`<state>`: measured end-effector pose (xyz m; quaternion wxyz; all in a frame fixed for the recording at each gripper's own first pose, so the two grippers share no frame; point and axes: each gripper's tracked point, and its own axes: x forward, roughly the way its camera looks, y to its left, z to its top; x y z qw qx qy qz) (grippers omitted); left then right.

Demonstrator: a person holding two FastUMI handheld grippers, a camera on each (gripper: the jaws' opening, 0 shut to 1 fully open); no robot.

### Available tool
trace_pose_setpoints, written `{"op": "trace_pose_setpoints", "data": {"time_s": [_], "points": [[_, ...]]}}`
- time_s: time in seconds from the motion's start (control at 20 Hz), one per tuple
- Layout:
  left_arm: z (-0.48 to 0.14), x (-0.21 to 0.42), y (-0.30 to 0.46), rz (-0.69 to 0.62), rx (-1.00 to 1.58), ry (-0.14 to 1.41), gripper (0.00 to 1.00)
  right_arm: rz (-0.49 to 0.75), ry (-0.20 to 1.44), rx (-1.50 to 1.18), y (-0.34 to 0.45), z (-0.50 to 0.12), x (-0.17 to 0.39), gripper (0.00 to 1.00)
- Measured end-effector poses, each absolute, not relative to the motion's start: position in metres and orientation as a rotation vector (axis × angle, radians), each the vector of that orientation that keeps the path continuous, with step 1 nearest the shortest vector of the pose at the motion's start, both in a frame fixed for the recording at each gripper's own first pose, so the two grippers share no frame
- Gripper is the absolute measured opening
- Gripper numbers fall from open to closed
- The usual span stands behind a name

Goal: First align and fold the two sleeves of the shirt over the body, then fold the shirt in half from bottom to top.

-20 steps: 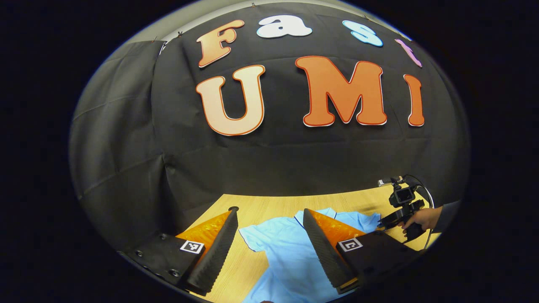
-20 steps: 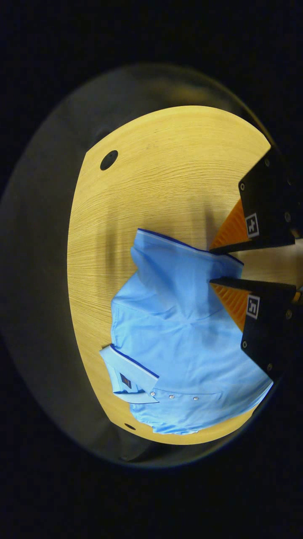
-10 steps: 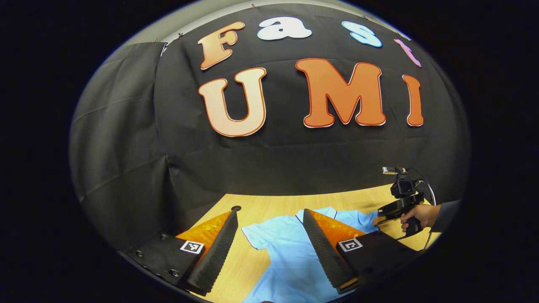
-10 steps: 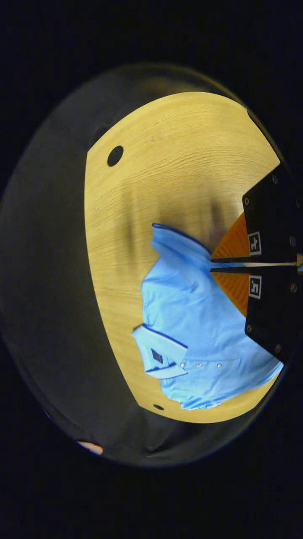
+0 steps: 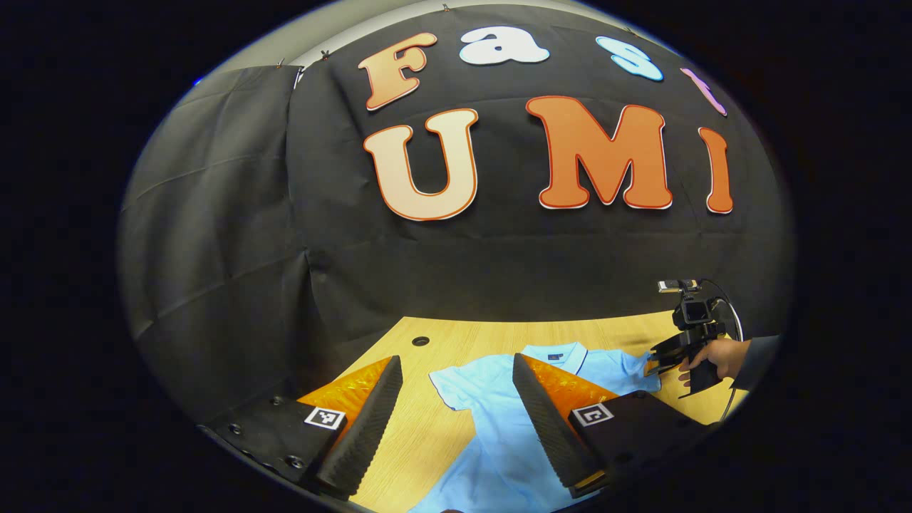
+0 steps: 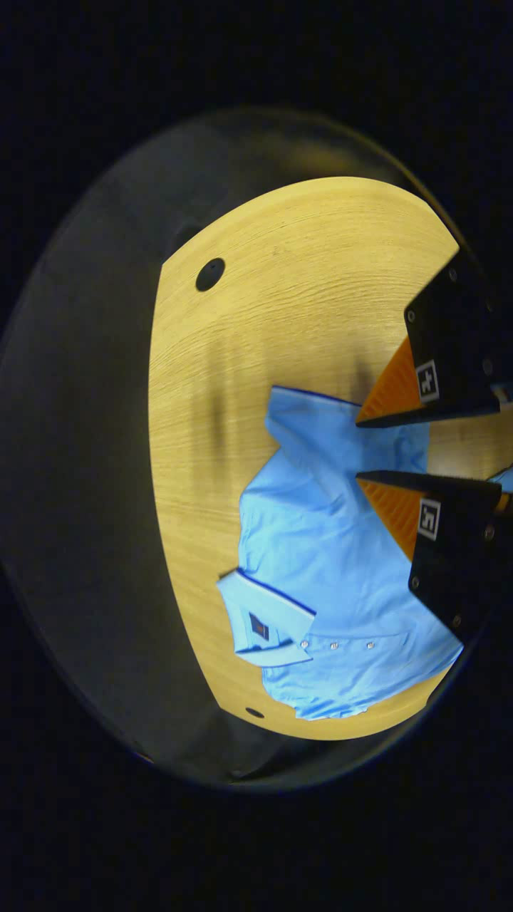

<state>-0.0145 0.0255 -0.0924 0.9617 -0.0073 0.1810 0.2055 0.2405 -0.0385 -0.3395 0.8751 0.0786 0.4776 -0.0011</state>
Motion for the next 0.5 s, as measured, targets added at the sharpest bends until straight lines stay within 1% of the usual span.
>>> {"op": "trace_pose_setpoints", "data": {"time_s": [0.1,0.15,0.2,0.25,0.3,0.45,0.5], "points": [[-0.094,-0.013,0.024,0.419,-0.018,0.371,1.0,-0.014,1.023,0.128,-0.043,-0.352,0.239,0.58],[-0.093,-0.011,0.022,0.417,-0.015,0.372,1.0,-0.017,1.046,0.12,-0.043,-0.357,0.237,0.56],[-0.094,-0.009,0.021,0.415,-0.008,0.372,1.0,-0.01,1.046,0.136,-0.041,-0.356,0.237,0.62],[-0.093,-0.007,0.019,0.41,-0.001,0.374,1.0,-0.014,1.048,0.151,-0.039,-0.361,0.241,0.62],[-0.092,-0.004,0.016,0.402,0.003,0.376,1.0,-0.023,1.032,0.159,-0.041,-0.357,0.243,0.6],[-0.091,0.005,0.005,0.372,0.016,0.378,1.0,-0.024,1.034,0.21,-0.042,-0.356,0.247,0.11],[-0.09,0.005,0.001,0.365,0.022,0.378,1.0,-0.022,1.034,0.244,-0.041,-0.356,0.246,0.06]]}}
